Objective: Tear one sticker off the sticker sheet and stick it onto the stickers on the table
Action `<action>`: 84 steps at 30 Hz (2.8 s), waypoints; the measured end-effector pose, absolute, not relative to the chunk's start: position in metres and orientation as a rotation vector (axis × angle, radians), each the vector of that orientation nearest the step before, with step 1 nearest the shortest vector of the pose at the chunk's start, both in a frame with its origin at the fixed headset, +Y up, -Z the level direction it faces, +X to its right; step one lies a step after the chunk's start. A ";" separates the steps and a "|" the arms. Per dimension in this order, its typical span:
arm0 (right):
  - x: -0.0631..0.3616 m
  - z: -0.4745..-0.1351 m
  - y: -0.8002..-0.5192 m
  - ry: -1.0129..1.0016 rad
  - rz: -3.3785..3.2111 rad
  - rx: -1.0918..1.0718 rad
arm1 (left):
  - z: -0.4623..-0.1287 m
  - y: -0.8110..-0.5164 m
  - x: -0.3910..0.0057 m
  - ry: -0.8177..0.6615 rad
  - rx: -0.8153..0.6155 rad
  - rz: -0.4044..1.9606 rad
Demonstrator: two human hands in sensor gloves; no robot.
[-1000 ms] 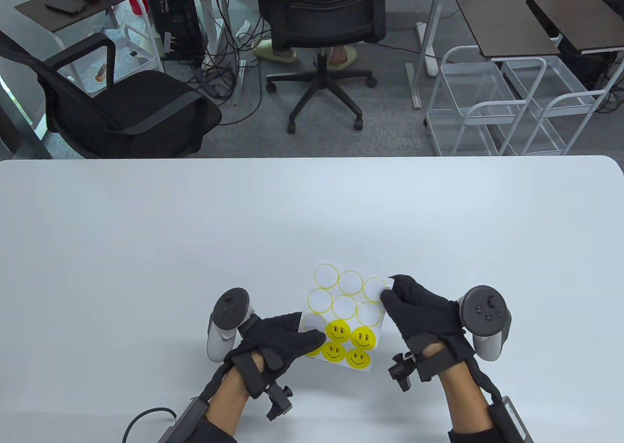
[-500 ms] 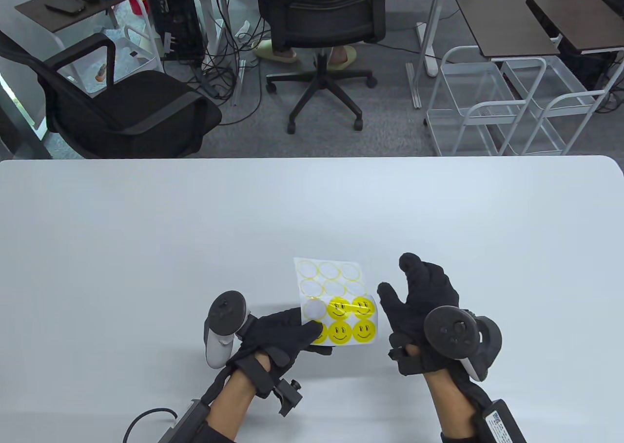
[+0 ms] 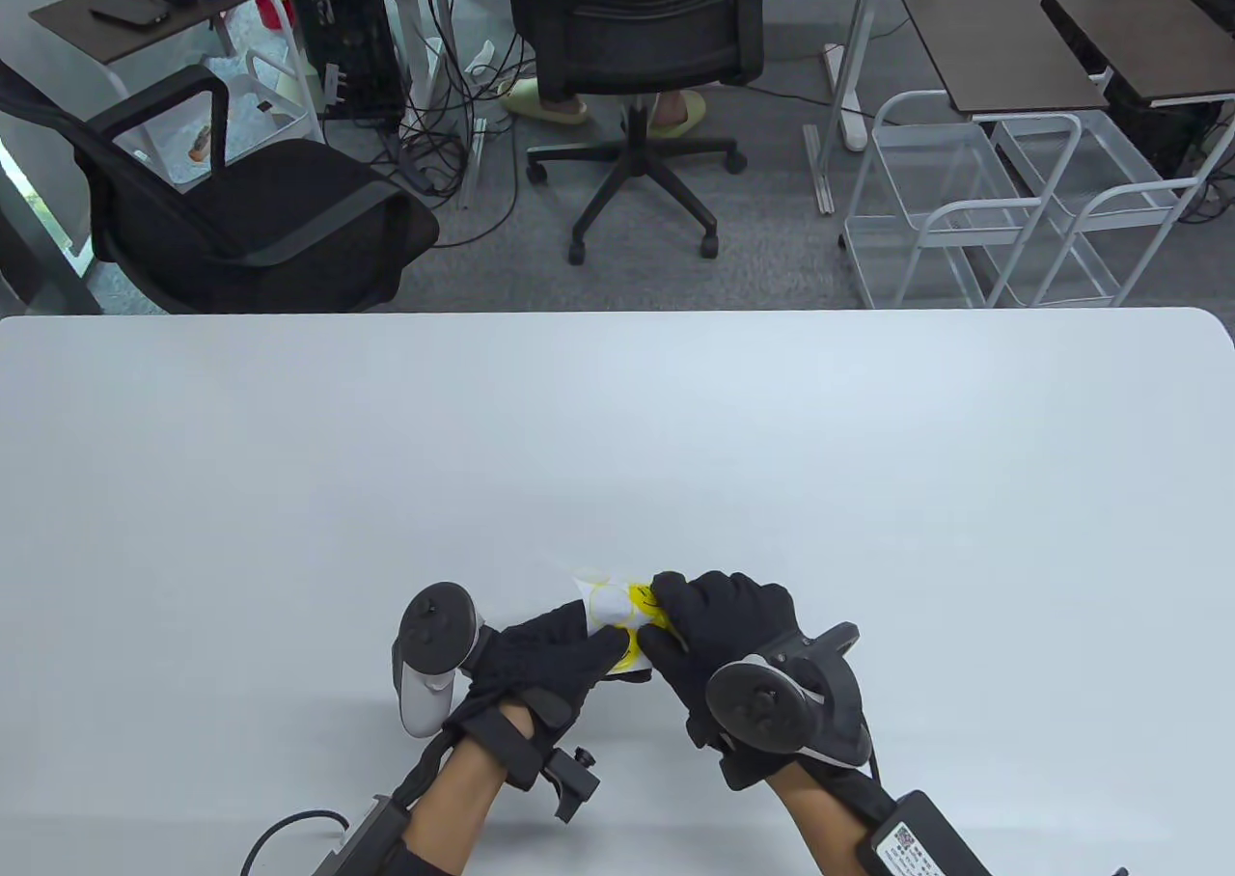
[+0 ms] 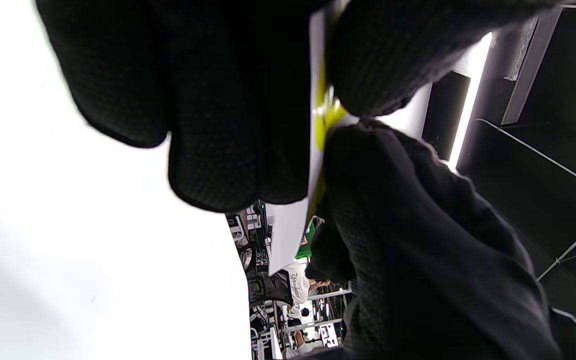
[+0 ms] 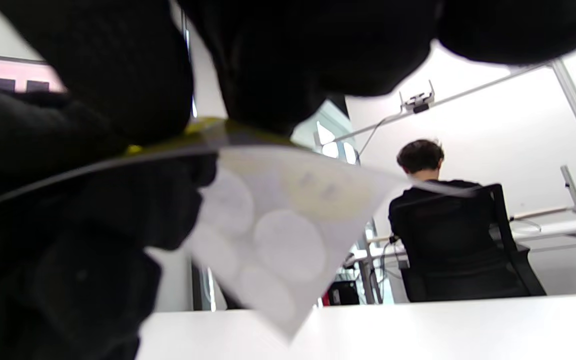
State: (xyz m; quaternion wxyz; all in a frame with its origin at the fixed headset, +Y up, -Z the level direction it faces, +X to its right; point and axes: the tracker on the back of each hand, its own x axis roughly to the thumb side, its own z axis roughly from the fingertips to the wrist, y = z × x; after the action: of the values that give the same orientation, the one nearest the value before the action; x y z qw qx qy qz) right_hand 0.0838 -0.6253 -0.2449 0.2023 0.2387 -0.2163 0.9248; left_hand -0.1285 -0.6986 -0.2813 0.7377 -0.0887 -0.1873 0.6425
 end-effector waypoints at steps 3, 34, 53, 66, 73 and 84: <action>0.084 -0.249 -0.630 -0.515 2.556 0.680 | -0.284 -0.699 -0.129 -0.440 -0.196 1.369; 0.109 -0.274 -0.652 -0.249 2.372 0.678 | -0.285 -0.692 -0.115 -0.539 -0.169 1.071; 0.147 -0.273 -0.640 -0.483 2.250 0.387 | -0.287 -0.684 -0.123 -0.497 0.006 1.023; 0.173 -0.277 -0.634 -0.612 2.181 0.213 | -0.295 -0.674 -0.179 -0.354 0.171 1.129; 0.181 -0.284 -0.638 -0.636 2.208 0.111 | -0.301 -0.670 -0.236 -0.211 0.302 1.215; 0.120 -0.302 -0.660 -0.506 2.553 0.244 | -0.291 -0.668 -0.285 -0.091 0.456 1.438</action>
State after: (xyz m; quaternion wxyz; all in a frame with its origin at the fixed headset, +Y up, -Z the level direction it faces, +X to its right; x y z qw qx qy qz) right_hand 0.1204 -0.6604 -0.3016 0.2607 0.0900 -0.1867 0.9429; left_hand -0.2848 -0.6677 -0.2906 0.7279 0.2067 -0.0411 0.6525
